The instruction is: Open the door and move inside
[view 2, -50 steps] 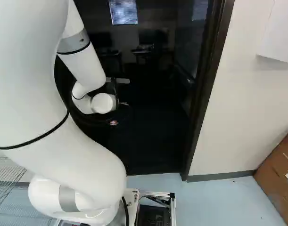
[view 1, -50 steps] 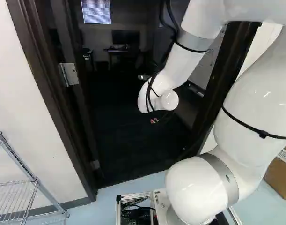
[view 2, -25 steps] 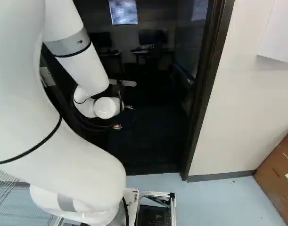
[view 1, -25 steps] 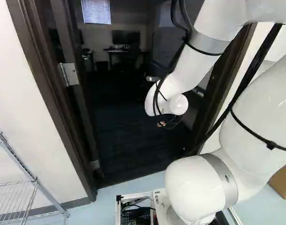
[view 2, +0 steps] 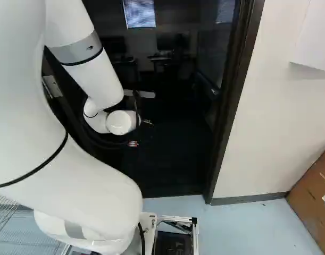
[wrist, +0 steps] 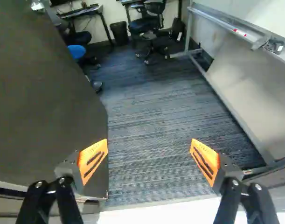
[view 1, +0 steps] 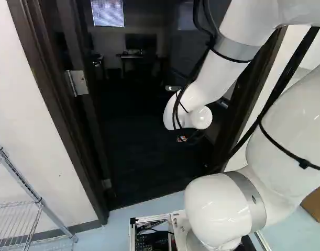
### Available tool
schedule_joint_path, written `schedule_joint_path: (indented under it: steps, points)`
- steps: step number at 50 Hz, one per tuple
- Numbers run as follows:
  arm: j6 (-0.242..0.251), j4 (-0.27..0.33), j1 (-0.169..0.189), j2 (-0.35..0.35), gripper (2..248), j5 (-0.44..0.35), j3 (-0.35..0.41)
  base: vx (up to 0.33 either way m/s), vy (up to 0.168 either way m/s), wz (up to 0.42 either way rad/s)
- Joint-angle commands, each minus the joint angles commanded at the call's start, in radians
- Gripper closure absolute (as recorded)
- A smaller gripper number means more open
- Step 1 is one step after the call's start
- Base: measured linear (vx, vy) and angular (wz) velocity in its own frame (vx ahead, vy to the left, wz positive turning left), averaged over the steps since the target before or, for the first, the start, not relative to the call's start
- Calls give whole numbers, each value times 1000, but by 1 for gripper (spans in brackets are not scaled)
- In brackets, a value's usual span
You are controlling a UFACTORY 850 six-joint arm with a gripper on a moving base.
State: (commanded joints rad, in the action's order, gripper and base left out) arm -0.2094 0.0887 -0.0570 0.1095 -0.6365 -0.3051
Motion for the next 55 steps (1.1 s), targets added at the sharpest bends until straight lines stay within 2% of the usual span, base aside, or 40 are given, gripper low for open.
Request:
schedule_joint_path:
  steps: [25, 55]
  points:
    - [0, 0, 0, 0, 3, 0, 0, 0, 0, 0]
    - [0, 0, 0, 0, 3, -63, 0, 0, 0, 0]
